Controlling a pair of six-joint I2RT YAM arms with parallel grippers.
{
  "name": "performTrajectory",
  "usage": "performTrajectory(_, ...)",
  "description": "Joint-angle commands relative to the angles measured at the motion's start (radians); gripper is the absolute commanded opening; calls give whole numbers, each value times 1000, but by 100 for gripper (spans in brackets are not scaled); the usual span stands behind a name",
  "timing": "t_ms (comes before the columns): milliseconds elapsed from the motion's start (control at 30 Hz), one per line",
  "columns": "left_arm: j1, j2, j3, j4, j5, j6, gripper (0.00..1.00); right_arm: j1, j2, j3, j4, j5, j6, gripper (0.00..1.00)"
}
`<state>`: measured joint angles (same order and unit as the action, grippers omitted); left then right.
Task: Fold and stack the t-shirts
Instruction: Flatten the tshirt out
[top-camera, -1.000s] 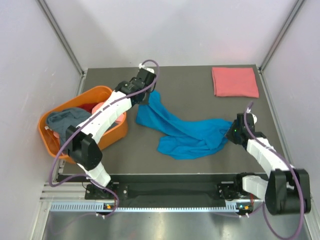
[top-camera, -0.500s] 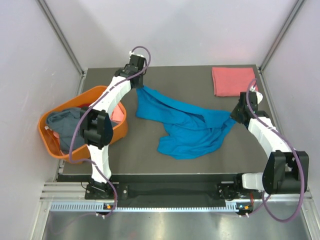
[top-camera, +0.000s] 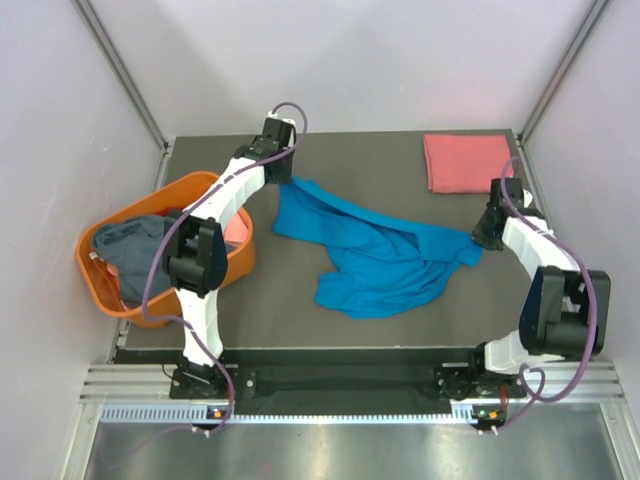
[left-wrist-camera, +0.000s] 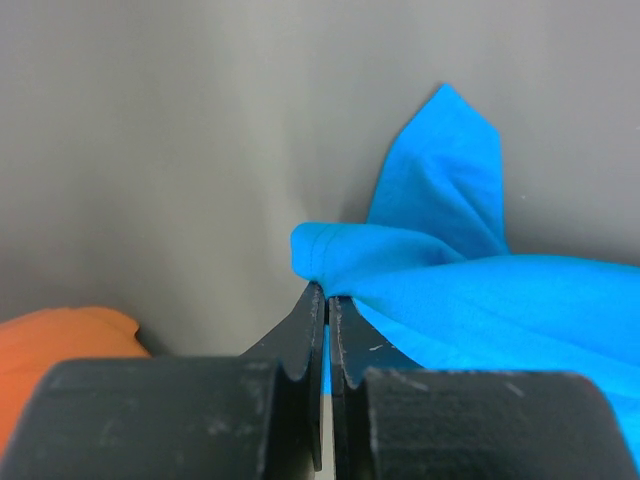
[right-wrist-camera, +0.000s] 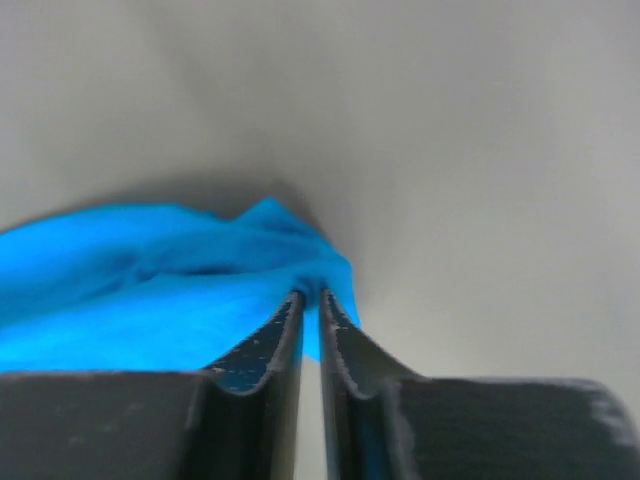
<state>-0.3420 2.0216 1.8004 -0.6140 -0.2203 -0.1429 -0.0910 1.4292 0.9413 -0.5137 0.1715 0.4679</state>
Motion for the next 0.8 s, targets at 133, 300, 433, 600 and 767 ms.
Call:
performTrajectory(133, 5, 51, 51, 8, 9, -7, 0, -33, 45, 149, -78, 10, 17, 32)
performTrajectory(300, 5, 43, 30, 19, 28, -6, 0, -49, -38, 27, -57, -90, 89, 36)
performTrajectory(433, 5, 26, 7, 31, 55, -6, 0, -64, -137, -120, 58, -131, 121, 36)
performTrajectory(600, 5, 31, 8, 33, 85, -14, 0, -82, -248, -309, 263, -204, 141, 45)
performTrajectory(767, 5, 32, 10, 28, 93, -15, 0, -95, -257, -412, 375, -218, 161, 46)
